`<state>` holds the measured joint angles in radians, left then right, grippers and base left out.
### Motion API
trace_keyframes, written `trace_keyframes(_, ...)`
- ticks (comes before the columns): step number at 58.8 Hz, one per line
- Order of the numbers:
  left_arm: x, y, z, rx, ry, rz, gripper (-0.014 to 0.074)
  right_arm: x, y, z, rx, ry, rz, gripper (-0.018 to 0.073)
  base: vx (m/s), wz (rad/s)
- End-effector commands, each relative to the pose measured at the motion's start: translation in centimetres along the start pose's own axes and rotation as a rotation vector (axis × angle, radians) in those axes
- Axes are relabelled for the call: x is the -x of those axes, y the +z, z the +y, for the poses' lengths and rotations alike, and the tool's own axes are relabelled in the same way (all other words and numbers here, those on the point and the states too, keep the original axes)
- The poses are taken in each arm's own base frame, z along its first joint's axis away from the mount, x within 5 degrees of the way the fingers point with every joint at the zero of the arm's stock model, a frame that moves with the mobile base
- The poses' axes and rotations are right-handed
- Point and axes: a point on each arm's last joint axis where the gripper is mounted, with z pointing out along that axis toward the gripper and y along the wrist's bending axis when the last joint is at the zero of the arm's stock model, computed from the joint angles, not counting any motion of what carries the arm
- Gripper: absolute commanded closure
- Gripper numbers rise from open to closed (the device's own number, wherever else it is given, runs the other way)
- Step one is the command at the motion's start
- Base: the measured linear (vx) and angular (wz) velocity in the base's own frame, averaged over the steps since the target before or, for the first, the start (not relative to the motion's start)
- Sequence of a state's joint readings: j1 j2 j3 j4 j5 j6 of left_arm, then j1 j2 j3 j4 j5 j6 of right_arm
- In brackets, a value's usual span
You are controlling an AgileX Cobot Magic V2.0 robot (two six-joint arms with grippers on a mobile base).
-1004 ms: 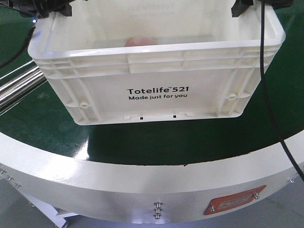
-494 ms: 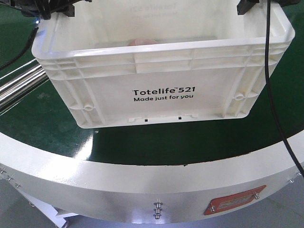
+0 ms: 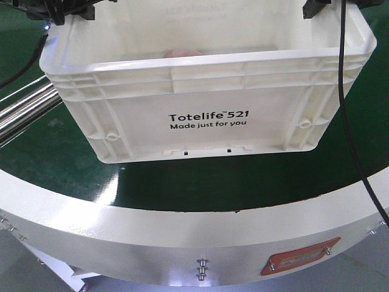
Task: Place moving items into box and shelve
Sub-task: 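Lift the tote with both grippers and pull it toward the robot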
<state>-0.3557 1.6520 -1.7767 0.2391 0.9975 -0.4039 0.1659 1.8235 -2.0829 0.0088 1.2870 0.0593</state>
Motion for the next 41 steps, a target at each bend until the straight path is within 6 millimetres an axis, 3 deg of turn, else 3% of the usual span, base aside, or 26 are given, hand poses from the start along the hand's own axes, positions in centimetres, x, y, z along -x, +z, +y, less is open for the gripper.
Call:
trace_keyframes(1, 2.4, -4.3, -0.1, -0.057, -0.001, -0.246, 0.0597, 0.4, -4.6, -0.2, -0.001, 0.037, -0.128, 0.0564, 0.00, 0.00)
trace_keyframes(14, 2.3, -4.5, 0.4, -0.010, 0.015, -0.241, 0.0597, 0.4, -4.6, -0.3, -0.014, 0.031, -0.126, 0.0564, 0.00, 0.00)
trace_keyframes(29, 2.8, -7.0, 0.7, -0.032, 0.010, -0.324, 0.0597, 0.4, -4.6, -0.2, -0.011, 0.031, -0.126, 0.0564, 0.00, 0.00)
trace_keyframes(41, 2.6, -6.9, 0.7, -0.030, 0.005, -0.304, 0.0597, 0.4, -4.6, -0.1, 0.007, 0.036, -0.124, 0.0564, 0.00, 0.00)
